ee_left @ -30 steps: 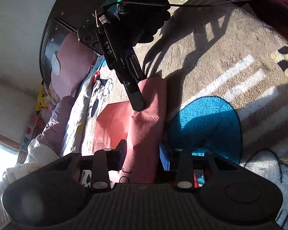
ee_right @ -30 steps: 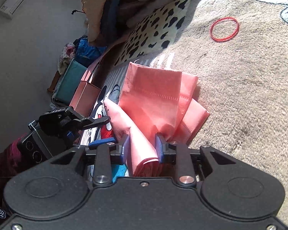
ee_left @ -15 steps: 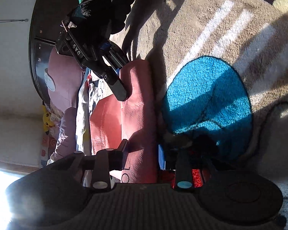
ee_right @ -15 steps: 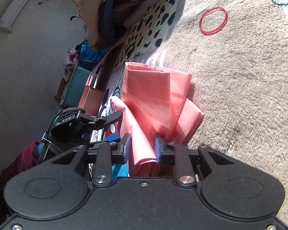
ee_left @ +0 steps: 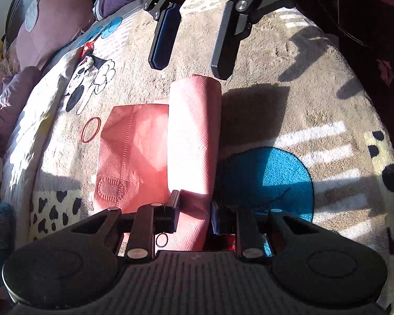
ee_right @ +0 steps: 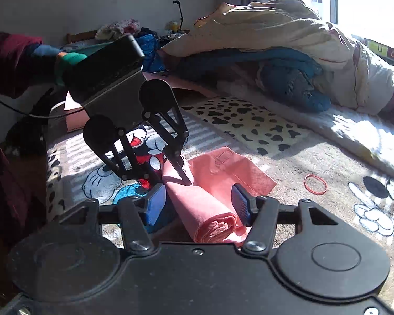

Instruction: Fold shopping bag

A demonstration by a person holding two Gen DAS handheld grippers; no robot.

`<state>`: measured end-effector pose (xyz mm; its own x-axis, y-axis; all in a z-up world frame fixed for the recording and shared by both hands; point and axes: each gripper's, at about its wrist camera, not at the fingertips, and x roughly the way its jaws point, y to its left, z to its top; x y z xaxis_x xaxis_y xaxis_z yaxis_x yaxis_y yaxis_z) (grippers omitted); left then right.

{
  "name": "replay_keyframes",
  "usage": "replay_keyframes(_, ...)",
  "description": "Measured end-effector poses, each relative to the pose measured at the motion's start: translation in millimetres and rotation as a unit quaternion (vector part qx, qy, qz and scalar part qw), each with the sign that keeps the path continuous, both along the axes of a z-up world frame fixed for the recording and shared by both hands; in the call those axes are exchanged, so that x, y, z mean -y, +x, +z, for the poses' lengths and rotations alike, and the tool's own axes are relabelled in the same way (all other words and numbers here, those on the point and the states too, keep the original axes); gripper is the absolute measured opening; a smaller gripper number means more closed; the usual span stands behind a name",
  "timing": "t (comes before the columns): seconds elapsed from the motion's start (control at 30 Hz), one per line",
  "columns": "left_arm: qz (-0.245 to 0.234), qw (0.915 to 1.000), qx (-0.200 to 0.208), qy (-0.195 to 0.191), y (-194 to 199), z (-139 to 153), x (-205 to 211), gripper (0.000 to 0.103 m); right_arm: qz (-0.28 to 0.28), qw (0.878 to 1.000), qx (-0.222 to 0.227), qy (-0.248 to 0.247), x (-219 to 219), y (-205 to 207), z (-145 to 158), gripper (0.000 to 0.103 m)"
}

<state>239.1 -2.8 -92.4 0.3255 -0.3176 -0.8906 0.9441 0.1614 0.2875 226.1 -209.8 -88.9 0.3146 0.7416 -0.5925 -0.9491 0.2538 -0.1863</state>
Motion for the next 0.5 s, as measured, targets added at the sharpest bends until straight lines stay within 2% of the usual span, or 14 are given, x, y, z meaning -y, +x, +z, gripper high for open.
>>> replay_keyframes(0.07, -0.001, 0.9989, -0.047, -0.007, -3.7, 5.8, 2.8, 0.022, 0.044, 0.992, 0.109, -0.047, -4.3, -34.5, 6.7, 0.056)
replay_keyframes(0.13, 0.003, 0.9973, -0.073, -0.004, -5.5, 7.1, 7.5, 0.022, 0.072, 0.978, 0.170, -0.099, -11.1, -47.5, -6.3, 0.055)
replay_keyframes(0.17, 0.003, 0.9968, -0.080, -0.004, -6.0, 6.9, 7.5, 0.022, 0.081, 0.973, 0.184, -0.113, -15.2, -48.5, -10.8, 0.055)
replay_keyframes(0.23, 0.001, 0.9957, -0.093, -0.005, -6.9, 6.5, 7.3, 0.023, 0.111, 0.966, 0.193, -0.134, -19.2, -50.4, -17.3, 0.044)
replay_keyframes(0.3, -0.003, 0.9938, -0.111, -0.007, -6.2, 6.8, 6.0, 0.023, 0.139, 0.959, 0.197, -0.151, -22.4, -52.1, -21.9, 0.043)
replay_keyframes(0.37, 0.002, 0.9881, -0.151, -0.029, 4.3, 7.0, 0.1, 0.023, 0.135, 0.968, 0.157, -0.143, -20.1, -44.7, -18.1, 0.041)
replay_keyframes(0.47, 0.010, 0.9794, -0.193, -0.059, 24.5, 7.2, -8.1, 0.024, 0.090, 0.990, 0.032, -0.108, -14.3, -16.7, -12.7, 0.041)
replay_keyframes(0.5, 0.016, 0.9801, -0.184, -0.073, 28.2, 9.0, -12.3, 0.024, 0.066, 0.994, -0.023, -0.083, -8.7, -2.5, -13.0, 0.041)
